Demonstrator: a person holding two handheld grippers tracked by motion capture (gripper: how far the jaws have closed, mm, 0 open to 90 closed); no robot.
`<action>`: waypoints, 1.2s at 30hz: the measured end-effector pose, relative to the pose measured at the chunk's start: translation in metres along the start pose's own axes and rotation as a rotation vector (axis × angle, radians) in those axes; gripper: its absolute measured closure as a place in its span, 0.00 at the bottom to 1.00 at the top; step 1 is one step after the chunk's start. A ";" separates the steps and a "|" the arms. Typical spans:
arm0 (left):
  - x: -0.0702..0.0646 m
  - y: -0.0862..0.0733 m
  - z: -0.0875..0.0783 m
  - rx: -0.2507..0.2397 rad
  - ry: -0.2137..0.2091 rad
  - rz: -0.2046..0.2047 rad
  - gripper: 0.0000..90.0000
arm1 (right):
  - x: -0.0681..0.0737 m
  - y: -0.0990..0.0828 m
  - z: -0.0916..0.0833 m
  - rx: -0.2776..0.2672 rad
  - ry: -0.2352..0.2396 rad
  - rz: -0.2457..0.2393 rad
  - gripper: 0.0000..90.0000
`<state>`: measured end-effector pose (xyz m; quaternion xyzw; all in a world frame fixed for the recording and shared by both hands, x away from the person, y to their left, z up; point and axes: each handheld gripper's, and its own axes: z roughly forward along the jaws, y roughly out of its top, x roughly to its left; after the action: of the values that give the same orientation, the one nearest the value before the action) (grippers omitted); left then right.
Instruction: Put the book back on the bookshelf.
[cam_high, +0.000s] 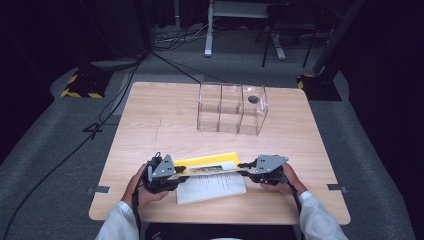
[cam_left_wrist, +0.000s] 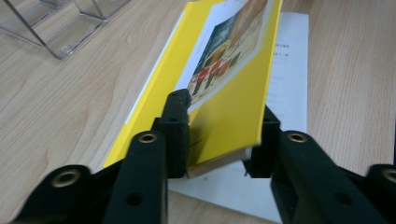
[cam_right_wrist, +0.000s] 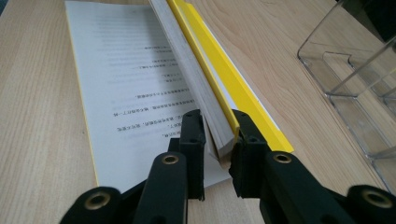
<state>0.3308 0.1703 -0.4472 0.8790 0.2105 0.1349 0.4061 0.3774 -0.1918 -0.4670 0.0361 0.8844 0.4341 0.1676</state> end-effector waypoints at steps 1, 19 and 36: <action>-0.002 0.002 0.000 0.009 0.005 0.010 0.63 | 0.002 0.001 0.000 0.001 -0.001 -0.009 0.87; -0.023 0.012 0.011 0.071 0.031 0.128 0.85 | 0.009 0.007 0.006 -0.020 0.019 0.019 0.81; -0.029 0.030 0.007 0.068 0.088 0.090 0.45 | 0.017 0.018 0.005 -0.045 0.042 -0.036 0.92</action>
<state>0.3159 0.1342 -0.4307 0.8940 0.1928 0.1841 0.3600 0.3614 -0.1729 -0.4605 0.0072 0.8782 0.4515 0.1575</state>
